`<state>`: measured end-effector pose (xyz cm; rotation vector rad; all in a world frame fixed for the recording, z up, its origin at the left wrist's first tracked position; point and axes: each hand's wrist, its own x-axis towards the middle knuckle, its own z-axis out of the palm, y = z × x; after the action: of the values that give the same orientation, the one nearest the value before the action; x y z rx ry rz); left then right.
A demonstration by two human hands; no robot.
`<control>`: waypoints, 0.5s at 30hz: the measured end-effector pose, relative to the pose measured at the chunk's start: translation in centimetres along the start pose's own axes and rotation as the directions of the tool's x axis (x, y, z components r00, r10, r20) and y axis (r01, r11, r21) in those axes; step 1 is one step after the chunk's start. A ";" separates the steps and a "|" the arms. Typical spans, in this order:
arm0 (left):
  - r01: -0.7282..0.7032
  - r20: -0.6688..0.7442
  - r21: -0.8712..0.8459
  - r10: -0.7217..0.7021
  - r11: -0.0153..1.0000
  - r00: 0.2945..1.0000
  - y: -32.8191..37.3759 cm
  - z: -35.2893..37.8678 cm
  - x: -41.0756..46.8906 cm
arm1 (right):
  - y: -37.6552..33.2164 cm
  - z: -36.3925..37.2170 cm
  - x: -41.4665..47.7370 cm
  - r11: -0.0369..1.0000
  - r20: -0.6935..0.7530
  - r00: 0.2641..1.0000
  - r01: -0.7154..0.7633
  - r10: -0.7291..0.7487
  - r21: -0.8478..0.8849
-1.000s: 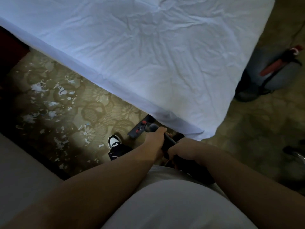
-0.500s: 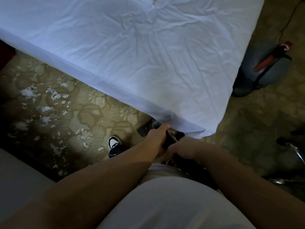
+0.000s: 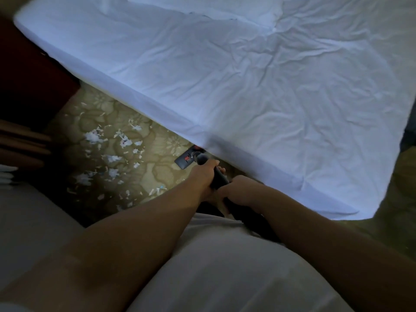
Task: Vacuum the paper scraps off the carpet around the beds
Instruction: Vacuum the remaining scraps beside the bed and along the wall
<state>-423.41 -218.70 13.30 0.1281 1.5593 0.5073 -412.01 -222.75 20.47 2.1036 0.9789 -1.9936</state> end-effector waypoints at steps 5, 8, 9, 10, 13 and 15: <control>-0.001 0.005 0.000 0.001 1.000 1.000 2.5 -2.8 1.6 | -2.8 1.9 1.8 0.999 0.020 0.999 0.031 -0.031 0.011; 0.007 0.011 0.020 -0.008 1.000 1.000 2.6 -2.8 2.0 | -2.7 2.0 2.0 0.999 0.010 0.999 0.035 -0.035 -0.010; 0.014 0.014 0.032 -0.014 0.999 1.000 2.5 -2.5 1.9 | -2.5 1.9 1.8 1.000 0.002 1.000 0.029 -0.029 0.005; 0.025 0.019 0.044 -0.026 0.999 0.999 2.2 -2.0 1.9 | -2.1 1.7 1.7 1.000 -0.008 1.000 0.021 -0.021 0.021; 0.059 0.052 0.105 -0.065 0.993 0.997 0.6 0.0 1.3 | 0.1 1.0 0.8 0.999 -0.051 0.999 -0.014 0.016 0.053; 0.085 0.082 0.139 -0.098 0.987 0.992 -1.2 1.6 0.6 | 2.5 0.5 0.1 0.996 -0.073 0.996 -0.047 0.053 0.078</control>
<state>-421.64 -219.17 12.31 0.1798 1.5045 0.3190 -411.20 -224.90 19.39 2.2346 0.8652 -1.9711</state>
